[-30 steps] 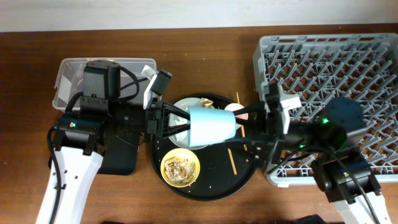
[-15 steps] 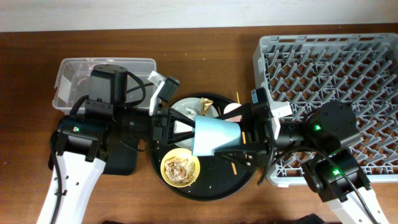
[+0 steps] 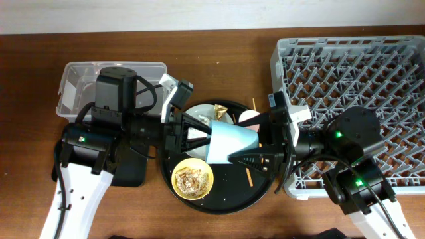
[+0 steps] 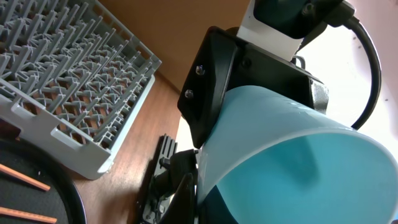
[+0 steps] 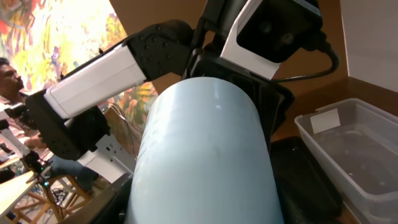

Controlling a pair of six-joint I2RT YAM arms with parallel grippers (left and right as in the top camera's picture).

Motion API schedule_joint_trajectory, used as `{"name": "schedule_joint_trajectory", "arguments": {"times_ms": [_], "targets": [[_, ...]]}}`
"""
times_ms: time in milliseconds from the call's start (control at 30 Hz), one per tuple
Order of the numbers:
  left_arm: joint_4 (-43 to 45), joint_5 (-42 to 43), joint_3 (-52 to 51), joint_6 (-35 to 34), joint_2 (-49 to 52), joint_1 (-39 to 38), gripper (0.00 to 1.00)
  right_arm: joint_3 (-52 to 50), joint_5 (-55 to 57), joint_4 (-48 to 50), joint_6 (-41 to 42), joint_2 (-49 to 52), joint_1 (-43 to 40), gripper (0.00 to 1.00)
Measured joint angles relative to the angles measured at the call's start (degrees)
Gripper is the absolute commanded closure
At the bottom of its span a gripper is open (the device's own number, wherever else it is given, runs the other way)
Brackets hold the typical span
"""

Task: Sort waste into correct bins and load items into the dishwasher rack
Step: 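Lift the blue cup and pass it to the right gripper, then lower the blue cup into the dish rack with the right gripper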

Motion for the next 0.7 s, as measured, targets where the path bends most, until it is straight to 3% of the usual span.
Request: {"name": "schedule_joint_trajectory", "arguments": {"times_ms": [33, 133, 233, 333, 400, 500, 600, 700], "targets": [[0.0, 0.0, 0.0, -0.2, 0.0, 0.0, 0.00, 0.0, -0.1, 0.0, -0.1, 0.0, -0.1, 0.45], [-0.4, -3.5, 0.0, -0.5, 0.0, 1.5, 0.00, 0.0, -1.6, -2.7, -0.5, -0.2, -2.3, 0.49], [-4.8, -13.6, 0.0, -1.0, 0.0, 3.6, 0.00, 0.2, -0.8, -13.0, -0.8, -1.0, -9.1, 0.51], [-8.7, -22.8, 0.0, -1.0, 0.0, 4.3, 0.00, 0.5, 10.0, -32.8, -3.0, -2.2, -18.8, 0.51], [-11.2, -26.7, 0.0, -1.1, 0.0, 4.2, 0.00, 0.4, 25.9, -48.1, -3.8, -4.2, -24.7, 0.51], [-13.1, -31.5, 0.0, -1.1, 0.0, 4.2, 0.00, 1.9, 45.0, -61.7, -4.5, -5.4, -25.2, 0.51], [-13.0, -33.9, 0.0, -1.1, 0.0, 4.2, 0.00, 2.4, 59.3, -69.2, -4.3, -4.7, -25.2, 0.51], [-13.0, -34.9, 0.0, -1.1, 0.0, 4.2, 0.00, 2.4, 64.3, -68.5, -4.4, 0.1, -25.2, 0.50]]}}
